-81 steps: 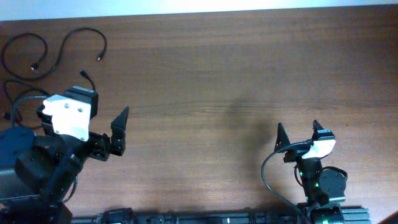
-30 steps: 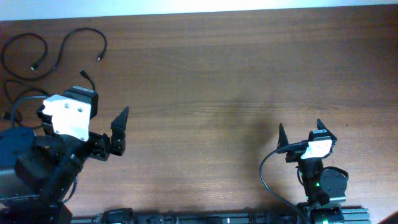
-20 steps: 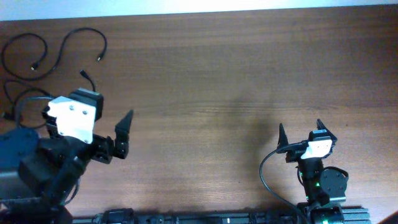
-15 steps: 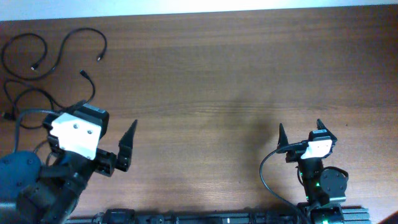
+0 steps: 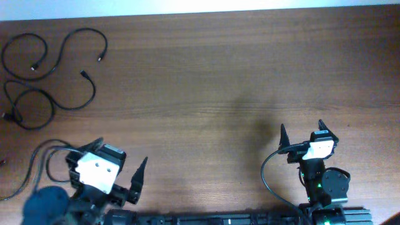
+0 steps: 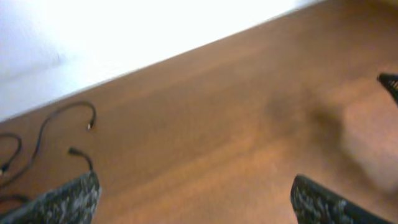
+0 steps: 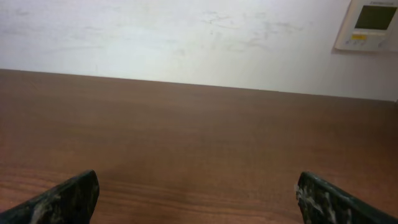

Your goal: Untangle cables

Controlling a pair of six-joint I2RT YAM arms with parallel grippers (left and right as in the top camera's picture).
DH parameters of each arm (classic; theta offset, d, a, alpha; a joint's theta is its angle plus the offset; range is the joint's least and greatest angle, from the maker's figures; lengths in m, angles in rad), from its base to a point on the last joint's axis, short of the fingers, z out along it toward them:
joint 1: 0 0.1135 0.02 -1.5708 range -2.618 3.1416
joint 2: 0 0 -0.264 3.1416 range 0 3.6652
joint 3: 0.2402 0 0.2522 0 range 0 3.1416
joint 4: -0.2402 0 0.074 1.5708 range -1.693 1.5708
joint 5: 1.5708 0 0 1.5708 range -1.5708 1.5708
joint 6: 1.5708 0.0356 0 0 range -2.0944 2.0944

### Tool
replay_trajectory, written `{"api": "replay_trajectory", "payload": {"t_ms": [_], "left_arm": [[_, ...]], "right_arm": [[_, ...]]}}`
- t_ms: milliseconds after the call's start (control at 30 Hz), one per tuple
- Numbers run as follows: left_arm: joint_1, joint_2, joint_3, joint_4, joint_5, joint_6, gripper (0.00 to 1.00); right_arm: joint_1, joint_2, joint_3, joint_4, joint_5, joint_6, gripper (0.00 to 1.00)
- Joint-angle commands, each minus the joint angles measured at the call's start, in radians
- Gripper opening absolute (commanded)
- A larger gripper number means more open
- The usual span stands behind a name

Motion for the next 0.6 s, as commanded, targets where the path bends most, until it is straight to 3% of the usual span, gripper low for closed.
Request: {"api": "replay_trajectory", "payload": {"t_ms": [0,67,167,400,567], "left_arm": [[-0.003,-0.164,-0.239,0.098,0.040,-0.013,0.98],[-0.003,-0.211,-0.342,0.122,0.118,-0.013,0.98],[-0.006,-0.209,-0.385,0.231,0.119,-0.013,0.98],[-0.009,-0.264,-0.664,0.679,0.114,-0.022,0.98],[0.066,-0.406,-0.903,0.986,0.081,-0.142,0.98]], "right_arm": [[-0.006,-0.008,-0.005,-0.006,0.009,0.000,0.98],[-0.006,-0.008,-0.005,-0.006,0.009,0.000,0.98],[-0.006,-0.008,-0.005,-0.006,0.009,0.000,0.98],[-0.006,-0.008,-0.005,-0.006,0.009,0.000,0.98],[-0.006,-0.008,-0.005,-0.006,0.009,0.000,0.98]]}}
